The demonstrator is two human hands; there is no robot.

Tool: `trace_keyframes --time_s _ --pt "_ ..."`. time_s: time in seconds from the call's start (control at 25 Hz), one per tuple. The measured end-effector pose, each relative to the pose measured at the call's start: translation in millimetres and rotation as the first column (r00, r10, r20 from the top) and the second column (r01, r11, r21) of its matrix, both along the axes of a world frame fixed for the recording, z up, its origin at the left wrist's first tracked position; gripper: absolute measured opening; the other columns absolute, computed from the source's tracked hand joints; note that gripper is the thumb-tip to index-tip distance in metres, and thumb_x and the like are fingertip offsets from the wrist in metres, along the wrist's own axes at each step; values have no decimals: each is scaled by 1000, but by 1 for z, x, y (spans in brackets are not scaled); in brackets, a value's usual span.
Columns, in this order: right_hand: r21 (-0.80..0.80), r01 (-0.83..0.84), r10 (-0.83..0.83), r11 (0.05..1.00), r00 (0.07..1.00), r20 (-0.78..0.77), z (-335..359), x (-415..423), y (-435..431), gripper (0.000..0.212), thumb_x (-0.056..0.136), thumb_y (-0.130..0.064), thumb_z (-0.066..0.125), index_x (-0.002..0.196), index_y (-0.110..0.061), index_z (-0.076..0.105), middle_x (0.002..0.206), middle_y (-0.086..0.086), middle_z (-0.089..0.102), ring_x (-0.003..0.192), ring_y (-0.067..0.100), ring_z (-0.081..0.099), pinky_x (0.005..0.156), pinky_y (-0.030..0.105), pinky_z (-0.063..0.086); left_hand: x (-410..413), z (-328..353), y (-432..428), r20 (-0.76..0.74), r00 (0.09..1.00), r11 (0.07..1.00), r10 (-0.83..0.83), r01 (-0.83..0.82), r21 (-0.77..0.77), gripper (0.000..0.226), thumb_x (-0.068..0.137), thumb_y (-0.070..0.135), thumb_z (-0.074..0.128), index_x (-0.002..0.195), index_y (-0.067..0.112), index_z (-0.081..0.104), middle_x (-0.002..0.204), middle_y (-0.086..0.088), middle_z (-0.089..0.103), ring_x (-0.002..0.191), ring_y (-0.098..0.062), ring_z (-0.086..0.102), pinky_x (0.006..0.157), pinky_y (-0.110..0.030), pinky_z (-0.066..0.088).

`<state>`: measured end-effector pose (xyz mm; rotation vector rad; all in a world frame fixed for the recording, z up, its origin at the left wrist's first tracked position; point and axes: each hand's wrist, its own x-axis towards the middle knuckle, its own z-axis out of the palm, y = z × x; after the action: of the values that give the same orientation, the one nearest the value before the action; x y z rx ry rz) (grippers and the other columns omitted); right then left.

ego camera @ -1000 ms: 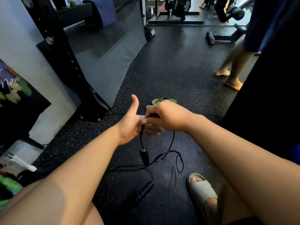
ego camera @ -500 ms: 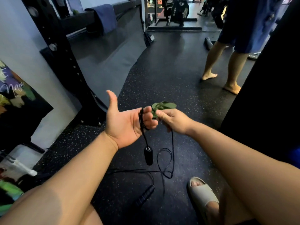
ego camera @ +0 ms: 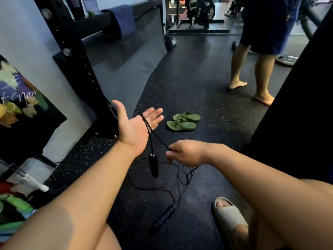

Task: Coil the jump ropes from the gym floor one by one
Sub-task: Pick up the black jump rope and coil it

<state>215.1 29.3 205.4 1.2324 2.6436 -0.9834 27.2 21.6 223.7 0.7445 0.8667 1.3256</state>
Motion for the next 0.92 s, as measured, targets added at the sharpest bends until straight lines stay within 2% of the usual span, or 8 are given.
trace_keyframes --time_s 0.12,0.2,0.28,0.36,0.44,0.68,0.8,0.92 --pt "193 -59 69 980 997 -46 19 -4 -3 39 104 -37 42 95 -9 68 91 4 71 83 21 63 80 36 49 3 -9 2 -207 976 996 -67 52 -77 126 73 92 -5 144 -1 42 125 -15 70 118 -27 66 116 -44 33" --pt "282 -79 115 956 987 -112 31 -1 -1 33 103 -33 47 95 -10 70 87 -3 70 77 16 61 75 31 46 12 -9 -5 -282 938 976 -200 166 -140 126 73 91 -10 136 1 52 108 -14 74 96 -21 72 89 -30 52" --pt "362 -66 124 930 983 -139 41 4 5 29 101 -34 52 89 -14 70 73 -8 65 64 11 57 65 30 44 23 -9 -13 -326 869 924 -373 315 -216 126 71 91 -13 113 3 66 83 -11 70 76 -21 66 62 -22 49" --pt "407 -49 109 912 986 -124 45 12 13 30 98 -40 57 83 -16 68 59 -11 57 57 4 52 57 25 39 32 -13 -18 -312 817 873 -484 426 -239 131 67 95 -7 111 -3 69 96 -22 73 96 -35 67 80 -27 52" --pt "401 -26 99 916 982 -162 44 21 22 31 92 -48 63 83 -19 69 66 -11 61 66 6 58 63 24 45 39 -14 -21 -262 783 825 -564 520 -221 135 62 97 1 121 -6 65 112 -30 68 109 -42 65 97 -39 52" --pt "133 247 -148 960 850 -505 9 49 48 50 83 -54 68 72 -6 60 65 2 50 61 10 43 59 32 37 38 -4 -19 -7 823 815 -568 561 -144 130 58 102 7 102 -5 67 90 -20 73 93 -38 71 96 -41 54" --pt "6 349 -301 937 816 -494 -11 47 41 68 86 -68 49 80 -3 65 67 1 55 61 12 49 62 33 44 37 0 -19 90 846 844 -525 531 -70 128 54 104 13 99 -1 72 87 -14 75 87 -33 72 94 -39 52" --pt "-179 356 -398 917 786 -473 -24 31 25 60 94 -63 43 69 -13 63 61 -1 58 57 19 53 54 29 46 37 2 -20 193 865 882 -463 472 -2 125 54 104 20 103 1 71 91 -12 74 93 -30 70 102 -39 45"
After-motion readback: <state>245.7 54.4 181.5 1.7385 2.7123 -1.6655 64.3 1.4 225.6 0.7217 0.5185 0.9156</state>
